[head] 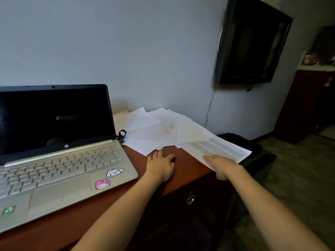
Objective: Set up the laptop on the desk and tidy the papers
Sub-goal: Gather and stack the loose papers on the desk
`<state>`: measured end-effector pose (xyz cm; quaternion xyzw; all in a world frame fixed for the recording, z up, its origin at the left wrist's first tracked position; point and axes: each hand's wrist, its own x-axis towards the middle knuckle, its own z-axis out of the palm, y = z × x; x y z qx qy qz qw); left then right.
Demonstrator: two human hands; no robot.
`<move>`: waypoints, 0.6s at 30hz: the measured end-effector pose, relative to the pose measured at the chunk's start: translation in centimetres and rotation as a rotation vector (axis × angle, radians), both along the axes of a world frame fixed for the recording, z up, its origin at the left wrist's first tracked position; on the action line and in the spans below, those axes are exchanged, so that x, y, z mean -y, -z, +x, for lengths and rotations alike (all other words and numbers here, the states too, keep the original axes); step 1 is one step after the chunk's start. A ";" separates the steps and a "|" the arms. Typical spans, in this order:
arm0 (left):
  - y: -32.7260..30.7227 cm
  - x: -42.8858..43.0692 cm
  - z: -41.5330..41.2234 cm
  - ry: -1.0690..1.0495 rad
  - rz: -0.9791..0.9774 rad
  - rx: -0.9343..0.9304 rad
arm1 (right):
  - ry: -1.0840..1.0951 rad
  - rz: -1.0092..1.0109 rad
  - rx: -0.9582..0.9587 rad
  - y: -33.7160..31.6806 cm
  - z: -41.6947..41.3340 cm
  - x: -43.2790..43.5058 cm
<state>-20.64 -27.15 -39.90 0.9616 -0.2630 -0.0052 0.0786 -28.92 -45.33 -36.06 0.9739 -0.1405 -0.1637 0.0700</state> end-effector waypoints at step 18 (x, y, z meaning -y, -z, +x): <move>0.5 -1.5 0.8 0.136 -0.703 -0.106 | -0.016 1.063 0.586 -0.5 2.3 -7.6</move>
